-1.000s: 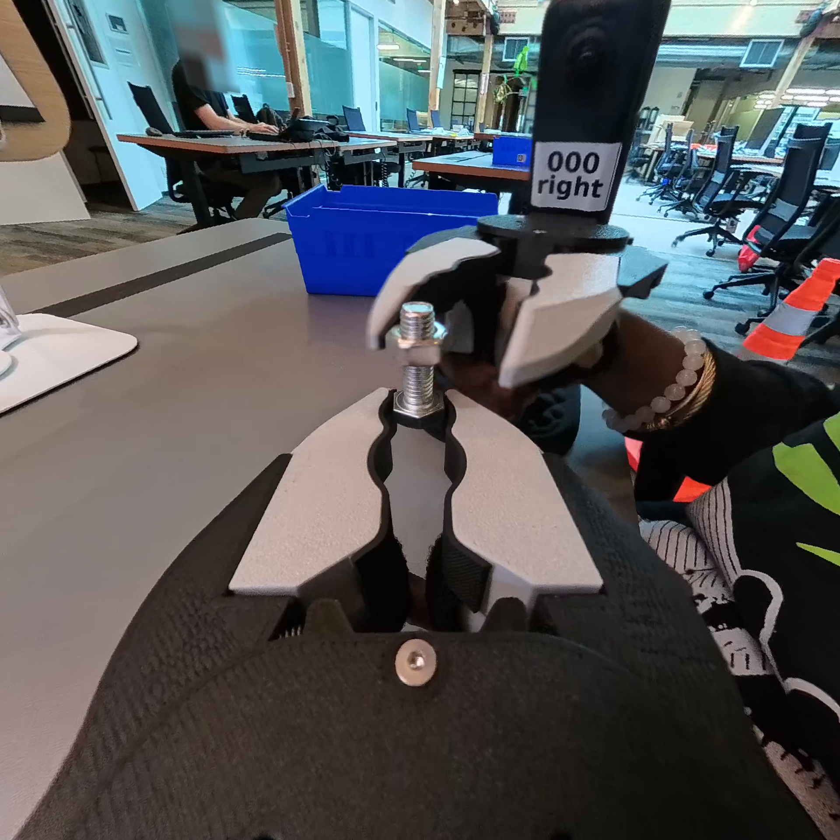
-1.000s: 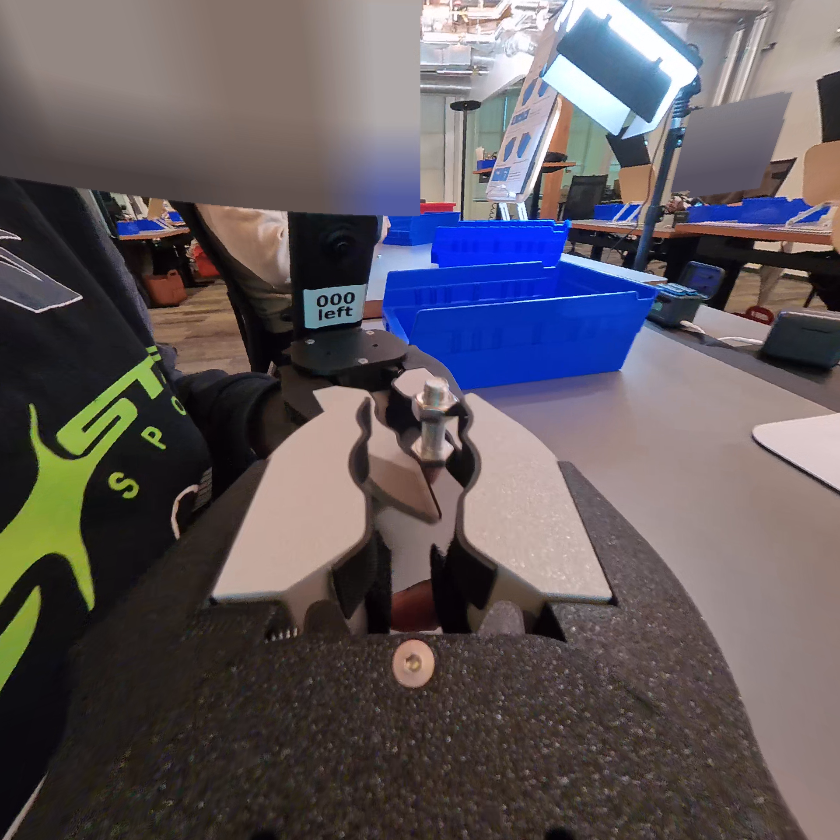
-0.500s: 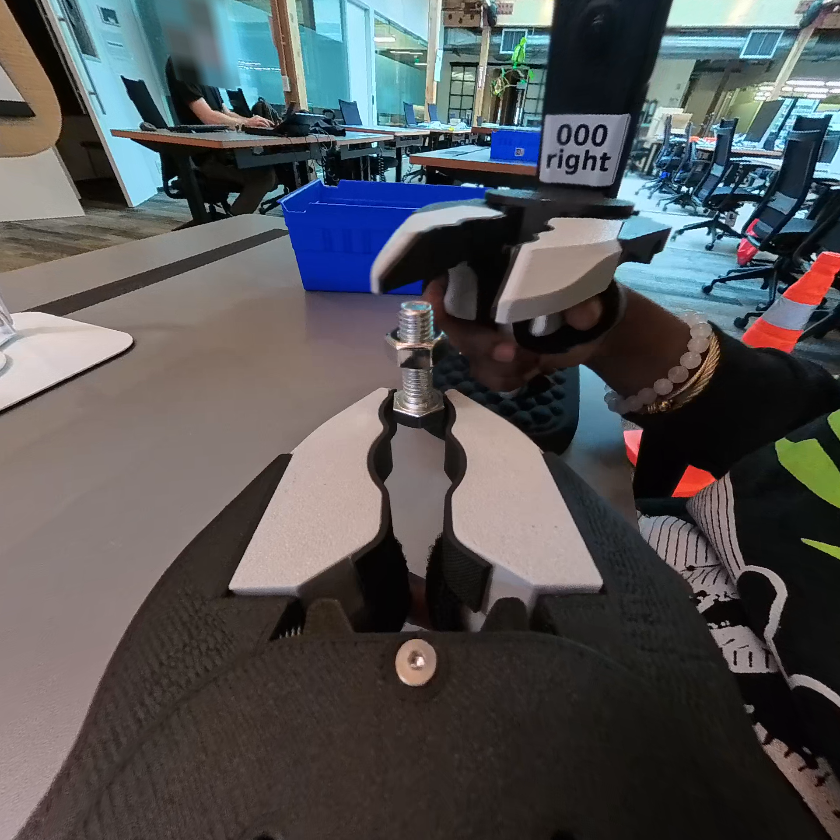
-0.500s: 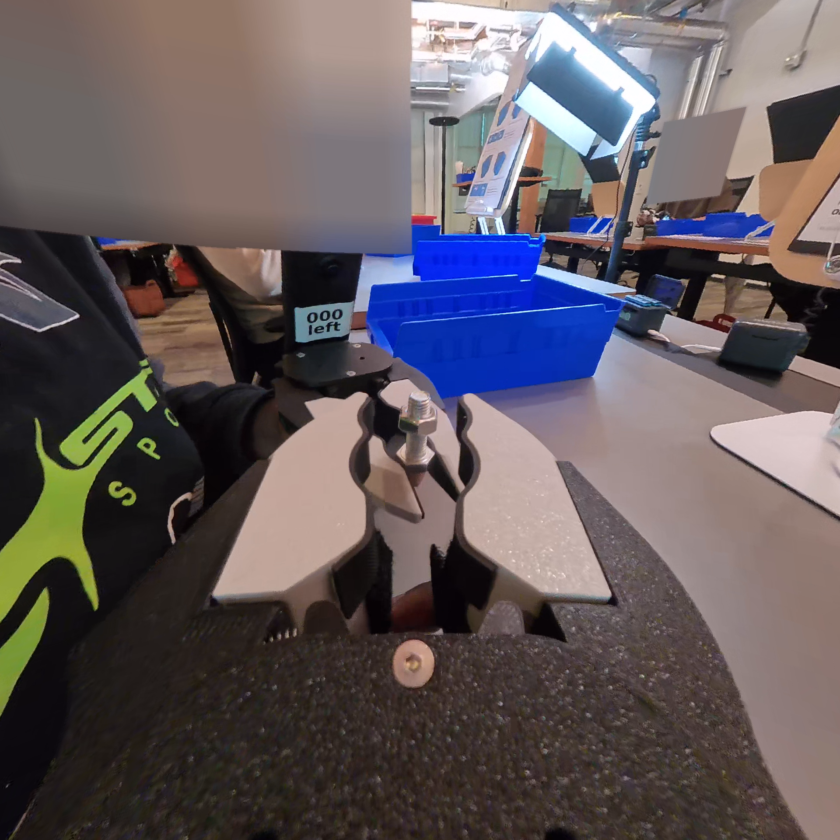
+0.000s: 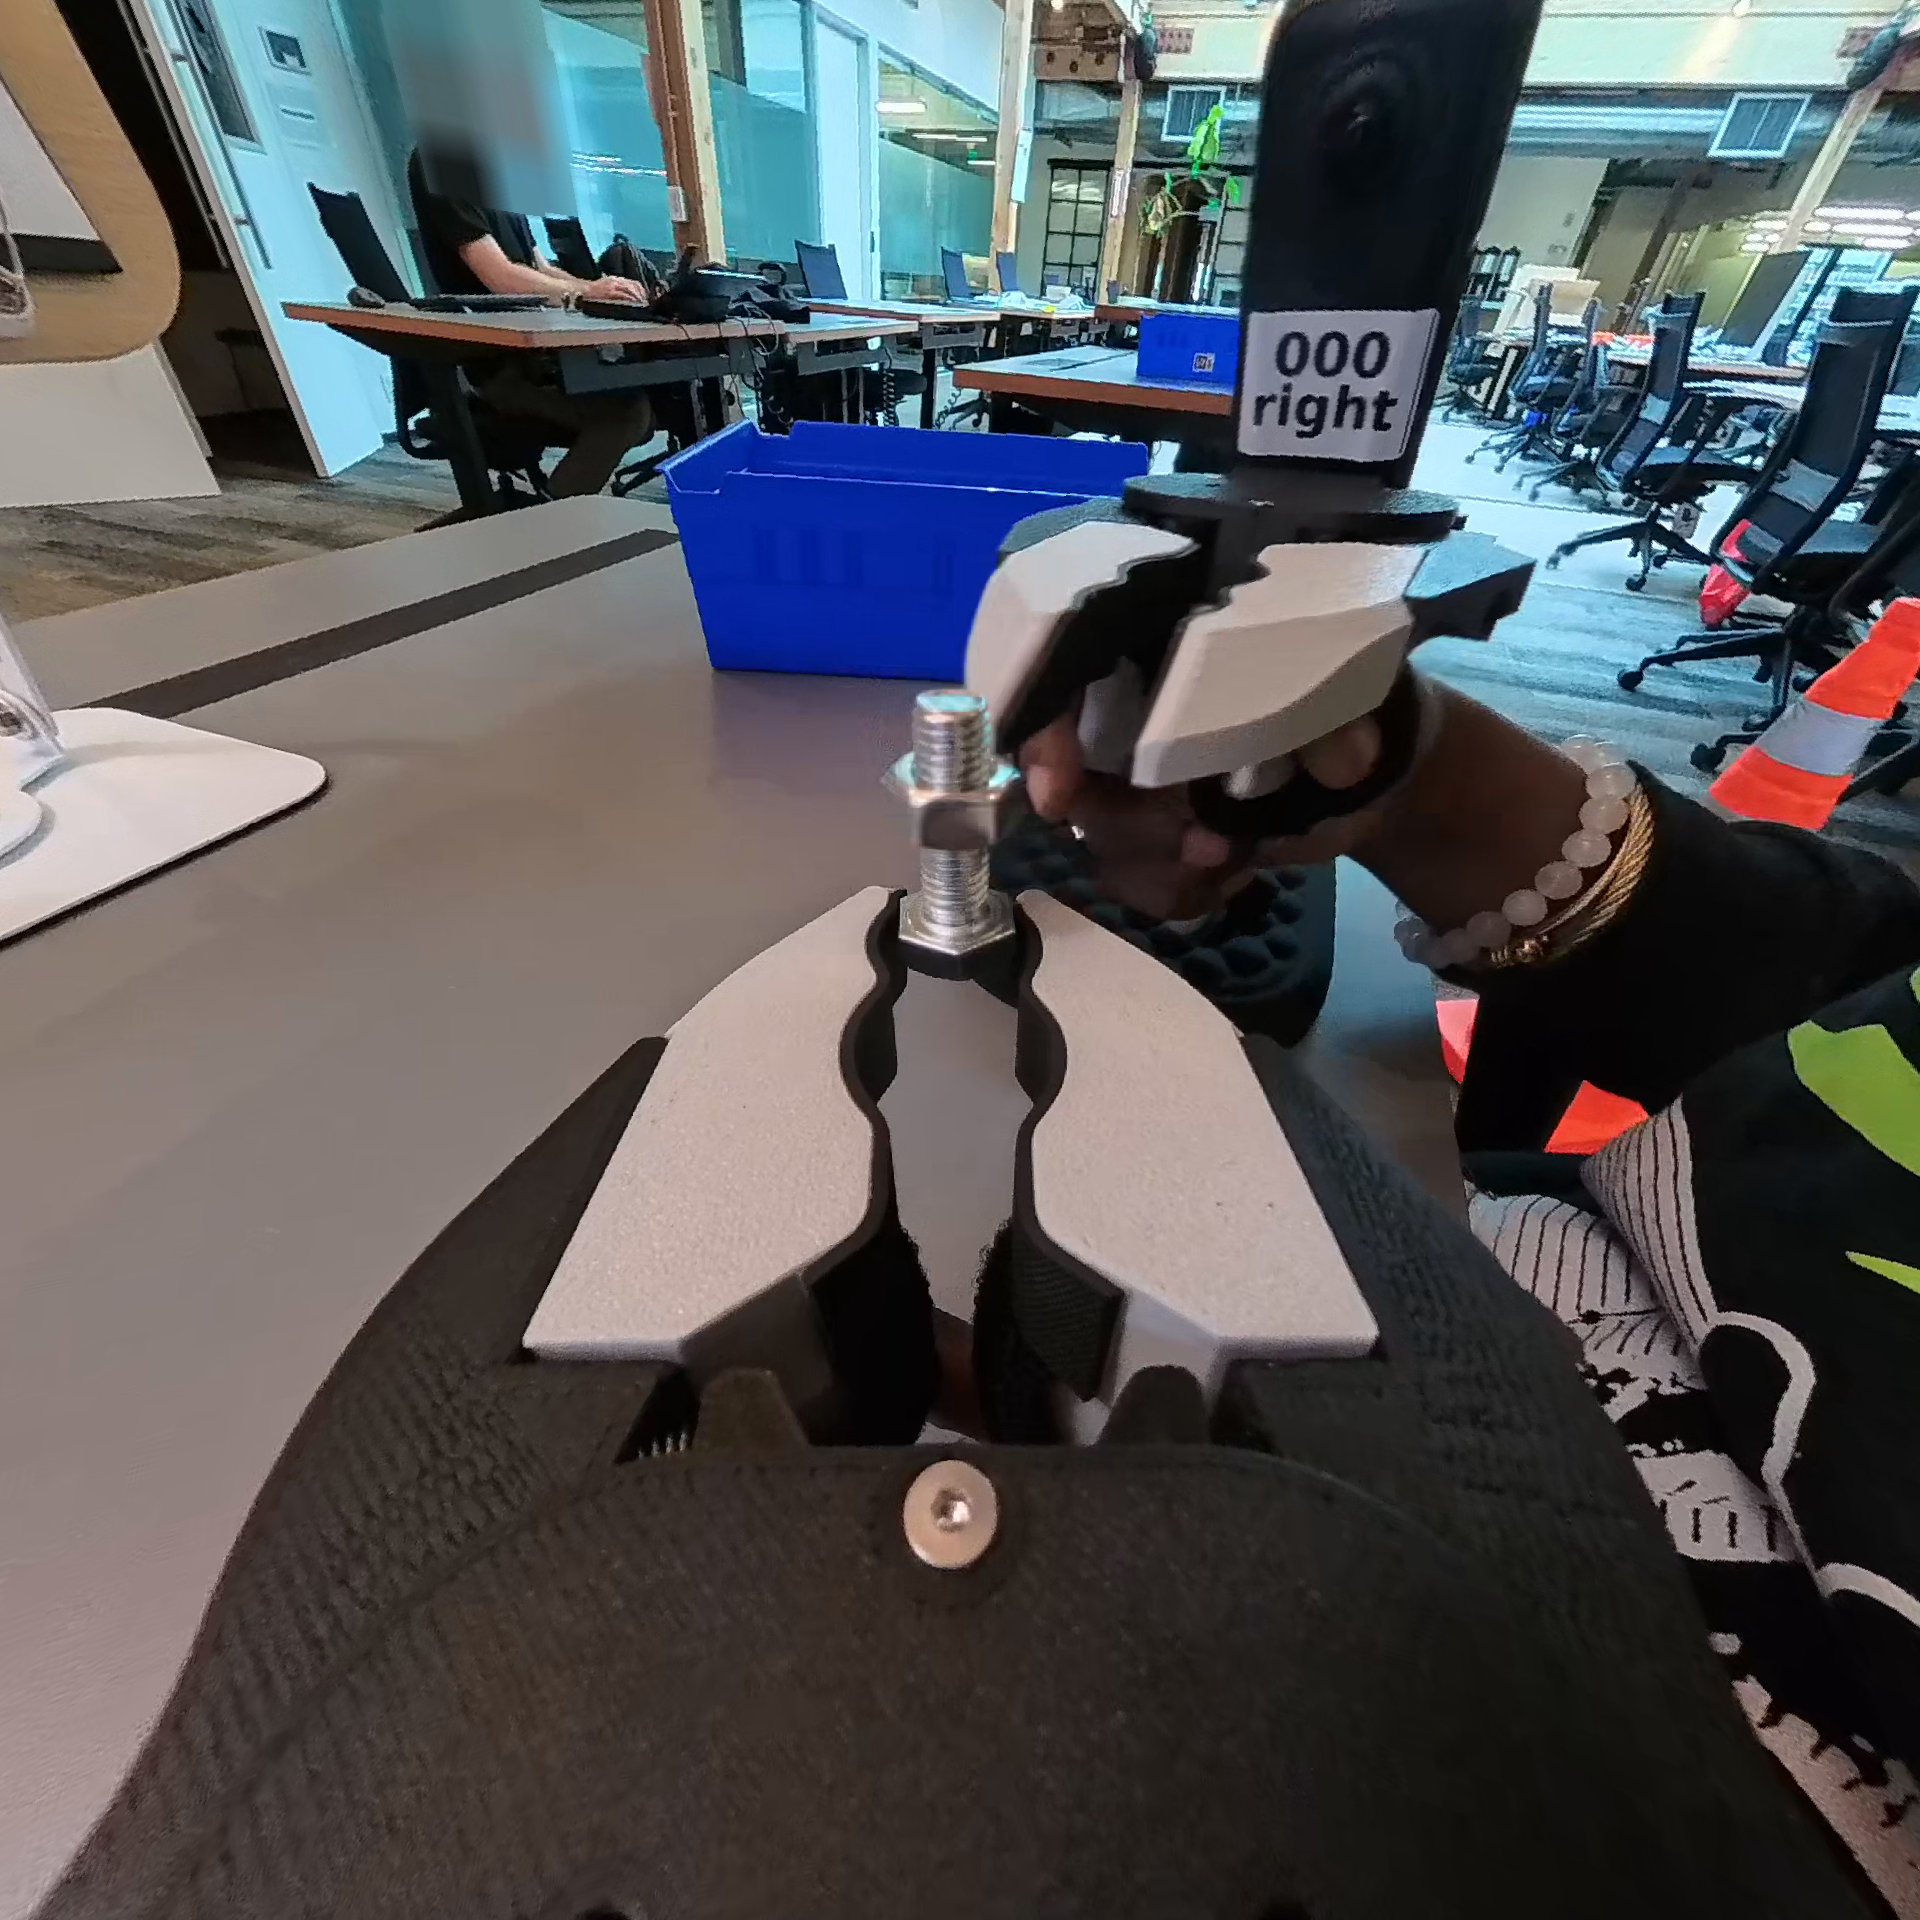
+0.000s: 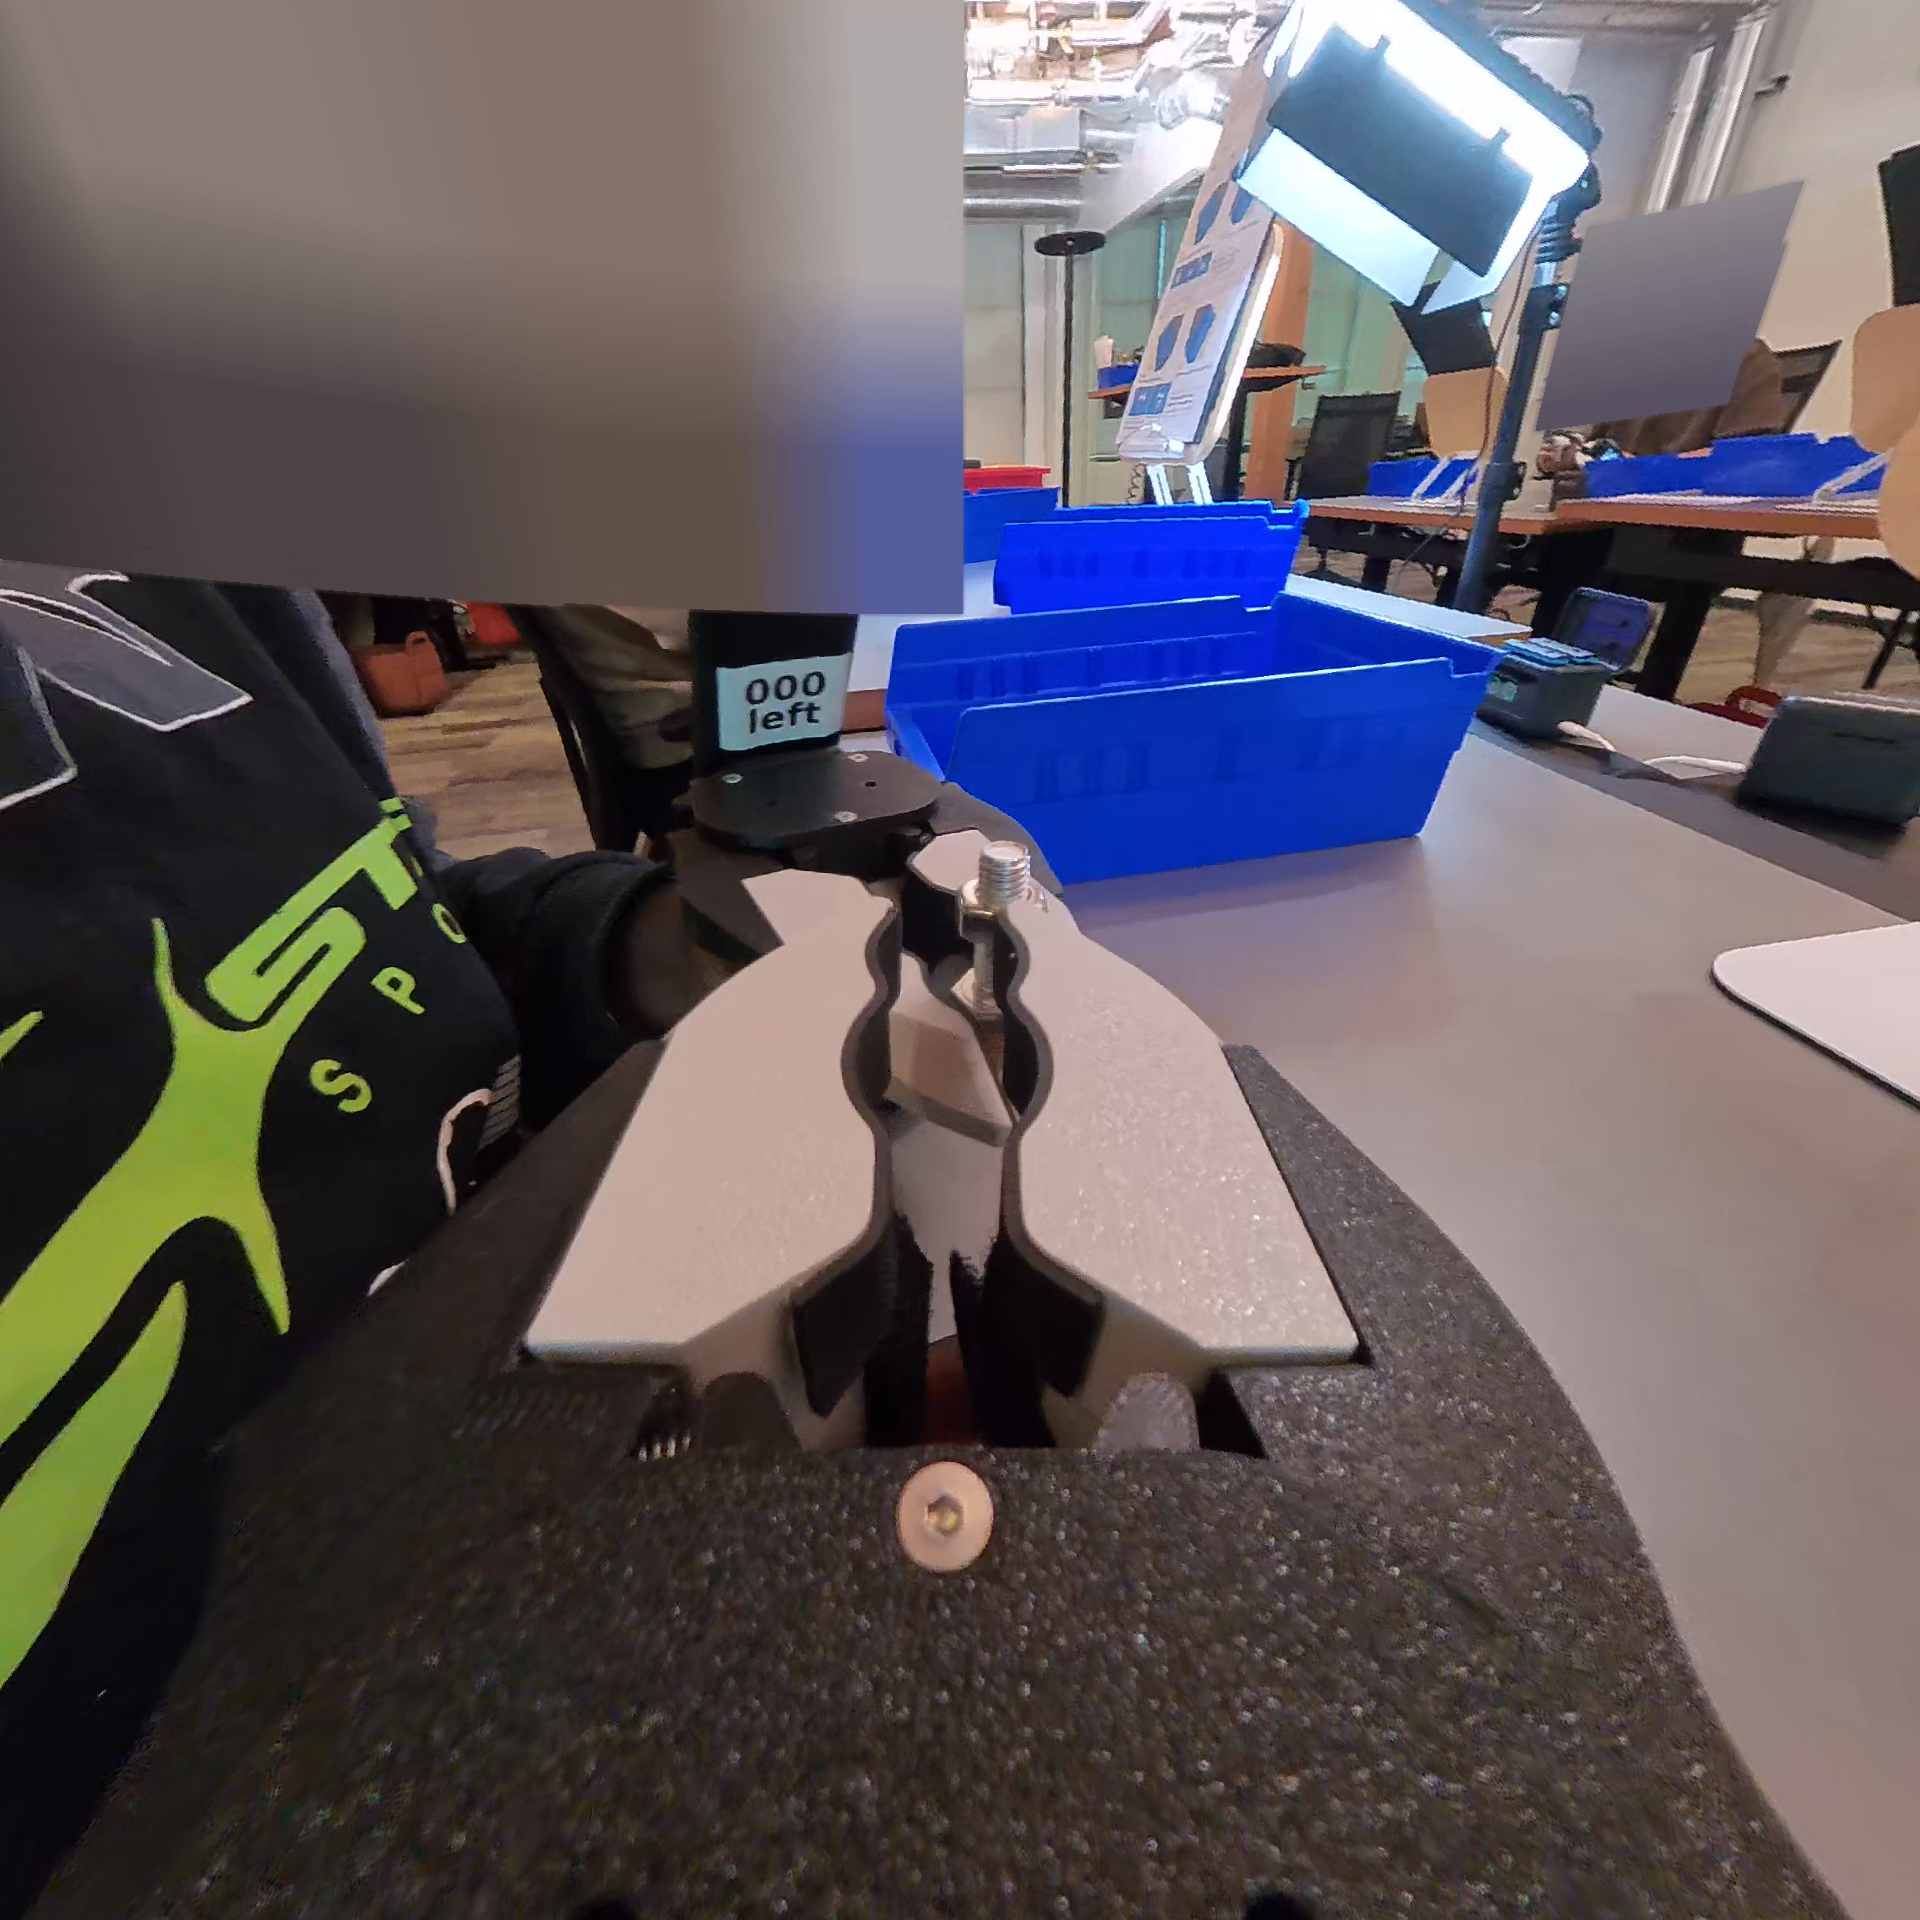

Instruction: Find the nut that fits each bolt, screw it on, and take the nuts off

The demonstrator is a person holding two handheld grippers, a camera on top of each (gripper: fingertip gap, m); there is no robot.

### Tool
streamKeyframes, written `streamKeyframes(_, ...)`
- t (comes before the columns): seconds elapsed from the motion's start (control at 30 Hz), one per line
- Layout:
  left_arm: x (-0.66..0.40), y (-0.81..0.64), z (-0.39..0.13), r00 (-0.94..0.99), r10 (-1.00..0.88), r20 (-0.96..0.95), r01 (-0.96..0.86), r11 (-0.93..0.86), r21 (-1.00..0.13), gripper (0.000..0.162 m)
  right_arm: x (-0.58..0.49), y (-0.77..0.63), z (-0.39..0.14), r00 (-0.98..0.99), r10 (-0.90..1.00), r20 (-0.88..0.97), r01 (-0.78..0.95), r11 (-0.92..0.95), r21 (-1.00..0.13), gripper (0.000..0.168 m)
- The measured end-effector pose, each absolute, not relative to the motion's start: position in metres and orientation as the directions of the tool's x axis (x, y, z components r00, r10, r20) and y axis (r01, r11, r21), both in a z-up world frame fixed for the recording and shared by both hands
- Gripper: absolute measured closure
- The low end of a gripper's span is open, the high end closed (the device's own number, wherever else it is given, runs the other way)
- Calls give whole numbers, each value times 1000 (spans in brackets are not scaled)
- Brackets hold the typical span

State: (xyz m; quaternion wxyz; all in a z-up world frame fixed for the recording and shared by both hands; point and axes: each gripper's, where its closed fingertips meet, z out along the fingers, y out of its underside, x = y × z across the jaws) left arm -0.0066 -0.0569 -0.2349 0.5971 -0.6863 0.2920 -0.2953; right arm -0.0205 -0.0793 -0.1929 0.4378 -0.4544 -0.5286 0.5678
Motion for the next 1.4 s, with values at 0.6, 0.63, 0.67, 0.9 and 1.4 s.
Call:
streamKeyframes(0.6, -6, -56, -237, 661, -748, 55, -58, -123, -991, 143, -14, -88, -192, -260, 964, -48, 1, -50, -999, 155)
streamKeyframes(0.63, -7, -56, -237, 659, -749, 64, -51, -130, -990, 143, -10, -90, -190, -269, 962, -54, -7, -58, -998, 156)
streamKeyframes(0.67, -7, -56, -237, 659, -749, 69, -47, -133, -990, 143, -8, -87, -188, -252, 966, -50, -9, -54, -998, 156)
streamKeyframes(0.9, -5, -57, -238, 655, -754, 54, -66, -129, -989, 143, -25, -73, -189, -107, 994, 24, 85, 33, -996, 144)
streamKeyframes(1.4, -4, -57, -239, 651, -758, 44, -77, -124, -989, 143, -34, -72, -200, -123, 992, -7, 166, 14, -986, 134)
